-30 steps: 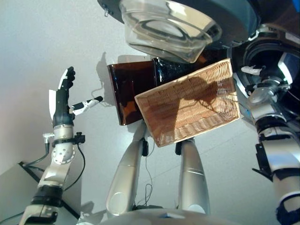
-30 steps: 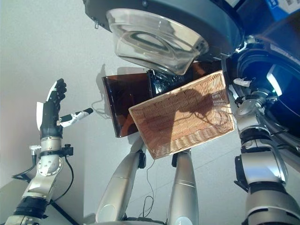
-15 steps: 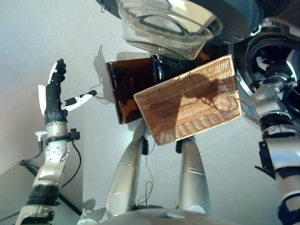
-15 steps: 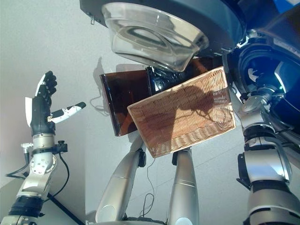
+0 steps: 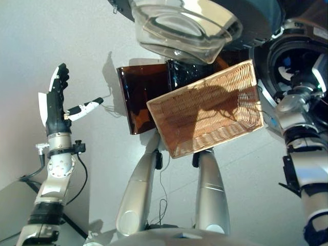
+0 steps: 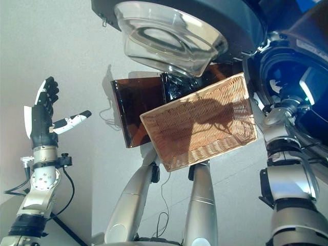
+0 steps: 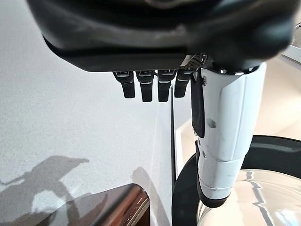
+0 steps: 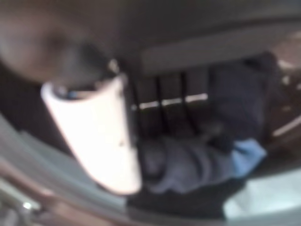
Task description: Pick up the clothes and place them into the washing machine
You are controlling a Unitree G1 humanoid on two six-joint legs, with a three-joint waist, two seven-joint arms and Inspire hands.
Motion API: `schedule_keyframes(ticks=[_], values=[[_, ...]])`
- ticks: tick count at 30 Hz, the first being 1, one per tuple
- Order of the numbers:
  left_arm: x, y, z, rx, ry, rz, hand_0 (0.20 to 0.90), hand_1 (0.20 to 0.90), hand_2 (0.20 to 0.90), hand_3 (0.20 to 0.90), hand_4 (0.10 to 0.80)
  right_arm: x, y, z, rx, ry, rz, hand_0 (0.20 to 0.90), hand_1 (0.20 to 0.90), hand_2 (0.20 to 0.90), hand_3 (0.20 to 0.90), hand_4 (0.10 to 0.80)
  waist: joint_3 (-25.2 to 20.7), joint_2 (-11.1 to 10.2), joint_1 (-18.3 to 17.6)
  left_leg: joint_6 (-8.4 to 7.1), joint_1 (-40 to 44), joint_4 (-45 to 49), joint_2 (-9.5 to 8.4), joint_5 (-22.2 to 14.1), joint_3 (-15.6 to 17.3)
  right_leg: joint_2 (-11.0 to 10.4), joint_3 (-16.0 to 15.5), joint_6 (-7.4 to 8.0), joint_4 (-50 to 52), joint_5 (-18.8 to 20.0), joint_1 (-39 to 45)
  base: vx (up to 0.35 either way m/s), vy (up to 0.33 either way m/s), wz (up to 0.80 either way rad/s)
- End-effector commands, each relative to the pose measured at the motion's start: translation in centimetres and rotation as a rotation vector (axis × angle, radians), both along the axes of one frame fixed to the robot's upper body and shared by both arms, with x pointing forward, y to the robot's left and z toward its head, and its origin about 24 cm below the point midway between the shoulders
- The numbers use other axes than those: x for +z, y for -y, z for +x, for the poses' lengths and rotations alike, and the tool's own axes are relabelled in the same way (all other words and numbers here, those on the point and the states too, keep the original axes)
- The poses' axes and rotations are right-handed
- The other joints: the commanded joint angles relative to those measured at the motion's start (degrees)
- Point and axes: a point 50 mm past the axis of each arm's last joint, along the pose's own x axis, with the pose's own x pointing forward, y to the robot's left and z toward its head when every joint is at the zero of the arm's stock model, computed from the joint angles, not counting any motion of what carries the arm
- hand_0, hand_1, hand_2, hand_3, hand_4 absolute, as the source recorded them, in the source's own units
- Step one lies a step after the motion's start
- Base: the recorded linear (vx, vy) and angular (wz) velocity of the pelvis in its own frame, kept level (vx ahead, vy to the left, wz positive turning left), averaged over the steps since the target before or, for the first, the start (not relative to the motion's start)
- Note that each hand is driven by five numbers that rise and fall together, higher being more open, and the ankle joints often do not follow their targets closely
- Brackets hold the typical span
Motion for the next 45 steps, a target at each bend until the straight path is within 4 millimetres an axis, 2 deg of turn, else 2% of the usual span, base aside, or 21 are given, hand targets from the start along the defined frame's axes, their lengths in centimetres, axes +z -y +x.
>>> schedule_keyframes(ticks=[1, 6, 9, 11, 18, 27, 36, 39, 45], values=[[1.5, -1.9, -2.6, 0.059, 0.106, 0.016, 0.9, 0.9, 0.9, 0.9, 0.8, -1.3, 2.7, -2.3, -0.1, -0.044, -0.052, 0.2, 0.2, 0.2, 0.2, 0.3, -5.7, 0.9, -0.5, -3.16, -4.4, 1.1, -1.25, -2.6, -0.3, 0.9, -2.8, -0.53, -5.0, 3.0, -2.6, 0.0, 0.0, 0.0], [1.7, -1.8, -2.5, 0.042, 0.104, 0.024, 0.9, 0.9, 0.9, 0.9, 0.8, -2.0, 4.1, -3.5, -0.183, -0.014, 0.046, 0.2, 0.2, 0.2, 0.2, 0.3, -5.6, 1.3, -0.5, -3.26, -4.2, 1.2, -1.25, -2.6, -0.2, 0.7, -2.7, -0.56, -4.6, 2.9, -2.6, 0.0, 0.0, 0.0], [1.6, -1.8, -2.5, 0.038, 0.095, 0.029, 0.9, 0.9, 0.9, 0.9, 0.8, -1.7, 4.9, -4.0, -0.226, 0.109, 0.188, 0.2, 0.2, 0.2, 0.2, 0.3, -5.7, 1.6, -0.4, -3.29, -3.9, 1.1, -1.33, -2.6, -0.1, 0.8, -2.5, -0.56, -4.6, 2.8, -2.4, 0.0, 0.0, 0.0], [1.5, -1.8, -2.5, 0.037, 0.086, 0.028, 0.9, 0.9, 0.9, 0.9, 0.8, -1.5, 5.2, -4.3, -0.24, 0.256, 0.343, 0.2, 0.2, 0.2, 0.2, 0.3, -5.8, 1.7, -0.5, -3.32, -3.8, 1.0, -1.34, -2.6, -0.1, 0.9, -2.4, -0.54, -4.5, 2.7, -2.4, 0.002, -0.006, -0.02], [1.9, -2.2, -2.8, 0.026, 0.078, 0.06, 0.9, 0.9, 0.9, 0.9, 0.8, 1.4, 5.6, -4.4, -0.207, 0.562, 0.493, 0.2, 0.2, 0.2, 0.2, 0.3, -6.0, 2.1, -0.5, -3.39, -3.8, 0.5, -1.28, -2.1, -0.1, 1.0, -2.2, -0.6, -4.8, 2.7, -2.2, 0.001, -0.001, -0.01], [1.8, -2.3, -3.2, 0.014, 0.061, 0.052, 0.9, 0.9, 0.9, 0.9, 0.8, 3.9, 6.5, -5.2, -0.19, 0.9, 0.692, 0.2, 0.2, 0.2, 0.2, 0.3, -6.4, 2.6, -0.6, -3.29, -3.5, 0.1, -1.09, -2.2, -0.1, 1.1, -2.0, -0.6, -4.7, 2.6, -2.3, 0.004, 0.0, 0.0], [1.8, -2.3, -3.3, 0.007, 0.072, 0.029, 0.9, 0.9, 0.9, 0.9, 0.8, 7.1, 6.1, -5.2, -0.077, 1.058, 0.677, 0.2, 0.2, 0.2, 0.2, 0.3, -7.0, 2.6, -0.8, -3.16, -3.7, 0.1, -1.08, -2.4, 0.1, 1.2, -2.0, -0.6, -4.9, 2.6, -2.5, 0.013, 0.0, 0.0], [1.7, -2.3, -3.4, 0.008, 0.079, 0.02, 0.9, 0.9, 0.9, 0.9, 0.8, 9.6, 5.4, -5.3, -0.007, 1.154, 0.63, 0.2, 0.2, 0.2, 0.2, 0.3, -7.2, 2.5, -0.8, -3.18, -3.5, 0.0, -0.99, -2.5, 0.1, 1.2, -2.0, -0.53, -5.1, 2.6, -2.4, 0.01, 0.001, 0.0], [1.8, -2.0, -3.1, -0.006, 0.088, 0.023, 0.9, 0.9, 0.9, 0.9, 0.8, 10.1, 5.3, -5.4, -0.004, 1.155, 0.591, 0.2, 0.2, 0.2, 0.2, 0.3, -7.2, 2.3, -0.6, -3.16, -3.6, 0.1, -1.09, -2.6, -0.1, 1.2, -2.0, -0.49, -5.0, 2.5, -2.5, 0.0, 0.0, 0.0]])
